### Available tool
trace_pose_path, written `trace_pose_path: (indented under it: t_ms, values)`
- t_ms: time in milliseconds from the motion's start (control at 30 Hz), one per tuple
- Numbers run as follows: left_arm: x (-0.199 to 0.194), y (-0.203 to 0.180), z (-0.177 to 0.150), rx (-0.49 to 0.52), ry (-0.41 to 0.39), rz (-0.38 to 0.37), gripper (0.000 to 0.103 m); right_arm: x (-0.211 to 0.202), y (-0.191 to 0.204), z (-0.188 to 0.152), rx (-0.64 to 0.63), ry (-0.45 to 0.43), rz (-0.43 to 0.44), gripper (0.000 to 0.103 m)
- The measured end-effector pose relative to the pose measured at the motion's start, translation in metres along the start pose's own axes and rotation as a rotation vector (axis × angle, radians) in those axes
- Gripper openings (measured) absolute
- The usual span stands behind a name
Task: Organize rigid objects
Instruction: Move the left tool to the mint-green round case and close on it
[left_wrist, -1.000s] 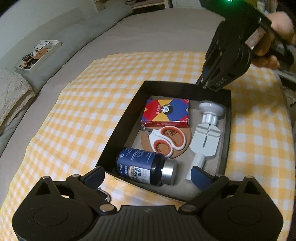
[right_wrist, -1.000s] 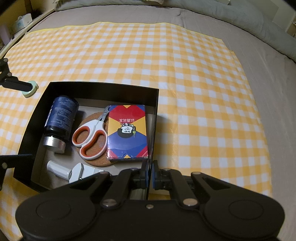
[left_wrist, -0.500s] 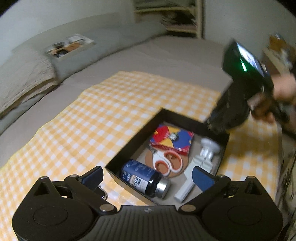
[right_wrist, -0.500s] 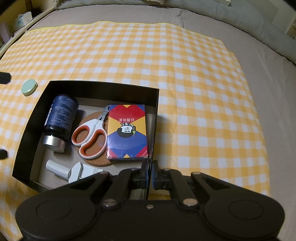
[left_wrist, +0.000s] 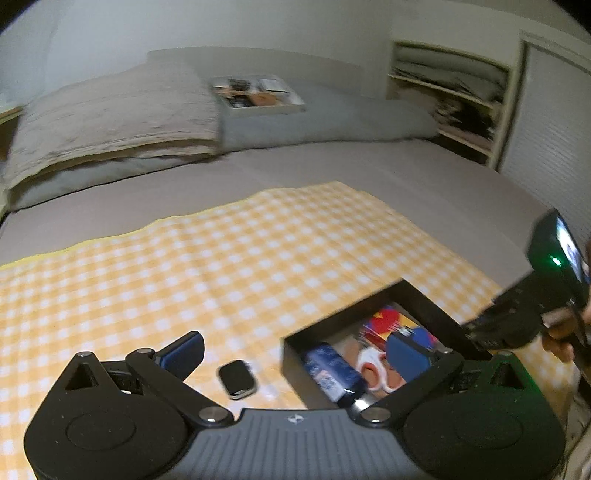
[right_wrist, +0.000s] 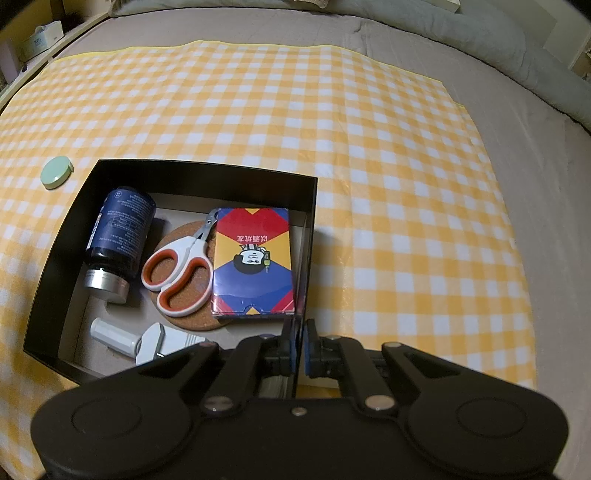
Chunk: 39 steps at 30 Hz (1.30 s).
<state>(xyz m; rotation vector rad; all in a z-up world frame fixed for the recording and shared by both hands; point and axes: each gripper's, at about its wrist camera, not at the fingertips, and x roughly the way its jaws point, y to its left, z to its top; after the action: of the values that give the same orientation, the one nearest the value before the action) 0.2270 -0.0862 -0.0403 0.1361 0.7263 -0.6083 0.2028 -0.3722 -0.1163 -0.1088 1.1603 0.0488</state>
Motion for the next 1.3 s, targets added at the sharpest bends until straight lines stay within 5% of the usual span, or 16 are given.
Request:
trace_pose_path:
  t_ms: [300, 567, 900, 1300]
  values:
    - [-0.007, 0.048, -0.006, -0.111, -0.014, 0.136, 0.103, -0.002, -0.003, 0.001, 0.001, -0.011, -0.005, 0.005]
    - [0.027, 0.090, -0.026, -0.215, 0.104, 0.226, 0.103, -0.004, 0.001, 0.000, 0.005, -0.013, -0.006, 0.004]
    - [0.065, 0.134, -0.041, -0.349, 0.183, 0.270, 0.103, -0.009, -0.021, 0.003, 0.138, -0.063, 0.062, 0.002]
    - [0.089, 0.144, -0.046, -0.384, 0.240, 0.288, 0.096, 0.011, -0.026, 0.013, 0.179, -0.042, 0.079, 0.002]
